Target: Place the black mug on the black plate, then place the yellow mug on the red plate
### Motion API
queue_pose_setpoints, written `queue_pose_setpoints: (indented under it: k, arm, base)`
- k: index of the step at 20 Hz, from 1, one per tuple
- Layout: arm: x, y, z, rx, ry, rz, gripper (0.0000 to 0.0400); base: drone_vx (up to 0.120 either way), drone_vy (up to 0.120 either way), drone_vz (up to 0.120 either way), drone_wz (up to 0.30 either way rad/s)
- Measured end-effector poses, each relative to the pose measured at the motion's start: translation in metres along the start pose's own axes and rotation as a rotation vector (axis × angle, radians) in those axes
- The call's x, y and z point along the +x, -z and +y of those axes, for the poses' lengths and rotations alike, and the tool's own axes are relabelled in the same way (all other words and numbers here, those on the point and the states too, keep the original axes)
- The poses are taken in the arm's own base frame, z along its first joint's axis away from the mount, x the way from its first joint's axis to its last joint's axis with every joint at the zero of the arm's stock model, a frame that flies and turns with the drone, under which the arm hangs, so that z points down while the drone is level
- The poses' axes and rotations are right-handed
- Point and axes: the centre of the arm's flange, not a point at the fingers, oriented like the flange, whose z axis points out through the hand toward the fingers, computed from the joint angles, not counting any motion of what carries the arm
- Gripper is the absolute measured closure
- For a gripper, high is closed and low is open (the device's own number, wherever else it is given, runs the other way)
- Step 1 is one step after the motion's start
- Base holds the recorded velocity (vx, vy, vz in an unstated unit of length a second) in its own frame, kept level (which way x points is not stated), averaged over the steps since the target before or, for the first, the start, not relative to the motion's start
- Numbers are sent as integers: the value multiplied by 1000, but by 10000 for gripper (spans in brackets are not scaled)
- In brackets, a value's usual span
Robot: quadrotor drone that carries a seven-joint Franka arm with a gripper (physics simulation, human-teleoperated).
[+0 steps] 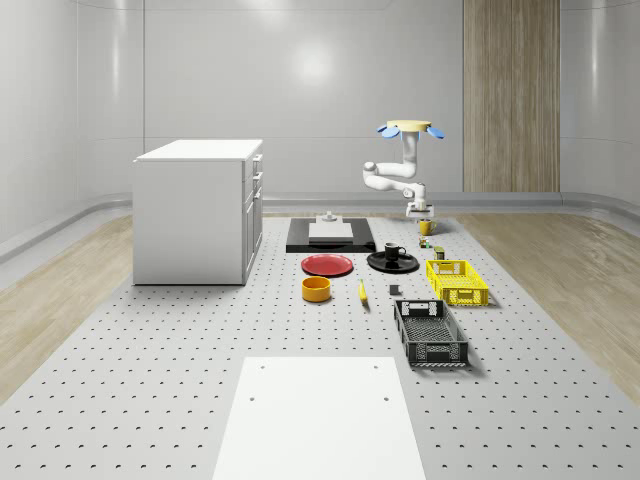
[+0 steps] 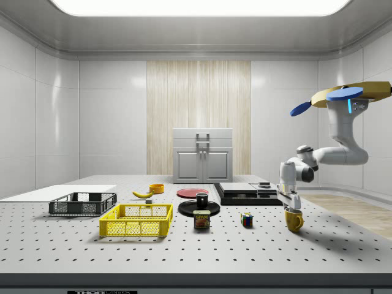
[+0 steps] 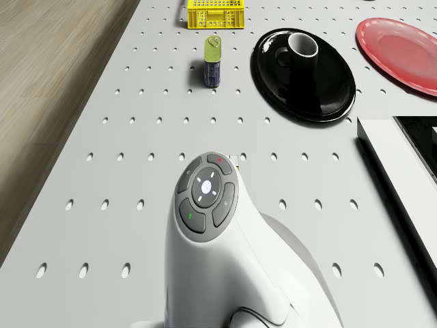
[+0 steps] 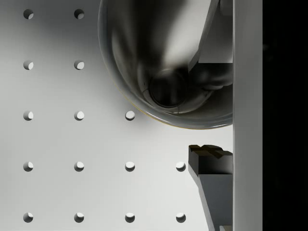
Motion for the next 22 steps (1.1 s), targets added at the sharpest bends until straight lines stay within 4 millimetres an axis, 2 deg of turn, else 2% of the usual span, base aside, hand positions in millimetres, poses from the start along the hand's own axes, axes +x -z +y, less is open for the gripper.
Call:
queue_pose_setpoints:
  k: [7,12,19,22]
  arm:
    - [0,0,0,0,0,0,283]
    - [0,14,0,0,0,0,288]
    - [0,39,0,0,0,0,290]
    - [0,44,0,0,0,0,290]
  base:
    - [0,0,0,0]
    - [0,0,0,0]
    - [0,0,114,0]
    - [107,-53,120,0]
